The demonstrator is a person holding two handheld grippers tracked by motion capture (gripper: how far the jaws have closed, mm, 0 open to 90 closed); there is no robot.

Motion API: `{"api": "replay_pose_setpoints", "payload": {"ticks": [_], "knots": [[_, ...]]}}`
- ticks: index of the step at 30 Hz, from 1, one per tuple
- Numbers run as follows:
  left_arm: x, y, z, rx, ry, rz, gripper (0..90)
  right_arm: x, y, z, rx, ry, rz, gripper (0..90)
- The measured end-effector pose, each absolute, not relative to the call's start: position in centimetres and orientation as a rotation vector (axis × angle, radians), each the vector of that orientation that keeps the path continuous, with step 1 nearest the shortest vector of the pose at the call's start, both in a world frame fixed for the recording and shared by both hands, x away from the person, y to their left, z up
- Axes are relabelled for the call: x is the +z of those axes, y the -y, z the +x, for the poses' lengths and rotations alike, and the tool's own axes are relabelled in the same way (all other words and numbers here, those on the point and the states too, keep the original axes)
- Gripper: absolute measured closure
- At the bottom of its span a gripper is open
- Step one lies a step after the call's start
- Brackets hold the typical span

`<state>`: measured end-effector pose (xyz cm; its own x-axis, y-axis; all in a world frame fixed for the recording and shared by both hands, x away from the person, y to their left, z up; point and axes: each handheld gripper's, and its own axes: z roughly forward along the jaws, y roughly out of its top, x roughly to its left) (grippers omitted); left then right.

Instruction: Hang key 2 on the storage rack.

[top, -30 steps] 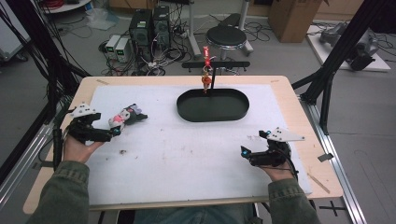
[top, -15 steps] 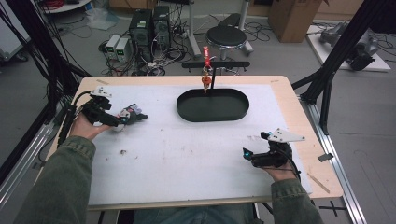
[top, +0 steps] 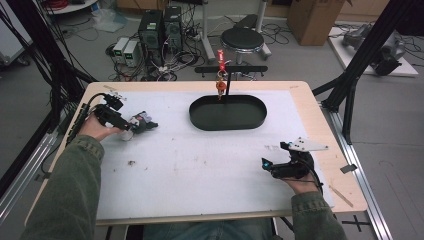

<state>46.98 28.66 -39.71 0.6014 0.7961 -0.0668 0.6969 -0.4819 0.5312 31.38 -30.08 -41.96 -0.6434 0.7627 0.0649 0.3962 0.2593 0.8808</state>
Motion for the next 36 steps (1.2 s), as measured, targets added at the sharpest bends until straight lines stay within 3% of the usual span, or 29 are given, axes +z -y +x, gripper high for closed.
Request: {"api": "replay_pose_setpoints", "payload": {"ticks": [20, 22, 25, 28, 36], "knots": [[-41.3, -28.3, 47.6, 0.124, -1.229, 2.382, 14.5, -42.0, 30.2, 31.4, 1.34, -2.181, 1.047, 0.9], [-41.9, -27.9, 47.5, 0.063, -1.235, 2.428, 19.6, -42.1, 30.2, 31.4, 1.329, -2.185, 1.049, 0.9], [-41.8, -27.3, 47.3, 0.151, -1.237, 2.476, 25.8, -42.2, 30.2, 31.5, 1.322, -2.201, 1.046, 0.9], [-41.4, -27.2, 47.1, 0.192, -1.238, 2.485, 47.7, -42.1, 30.1, 31.4, 1.329, -2.194, 1.038, 0.9], [-39.5, -27.5, 46.2, 0.261, -1.223, 2.443, 51.0, -41.9, 30.4, 31.7, 1.364, -2.16, 1.066, 0.9]]}}
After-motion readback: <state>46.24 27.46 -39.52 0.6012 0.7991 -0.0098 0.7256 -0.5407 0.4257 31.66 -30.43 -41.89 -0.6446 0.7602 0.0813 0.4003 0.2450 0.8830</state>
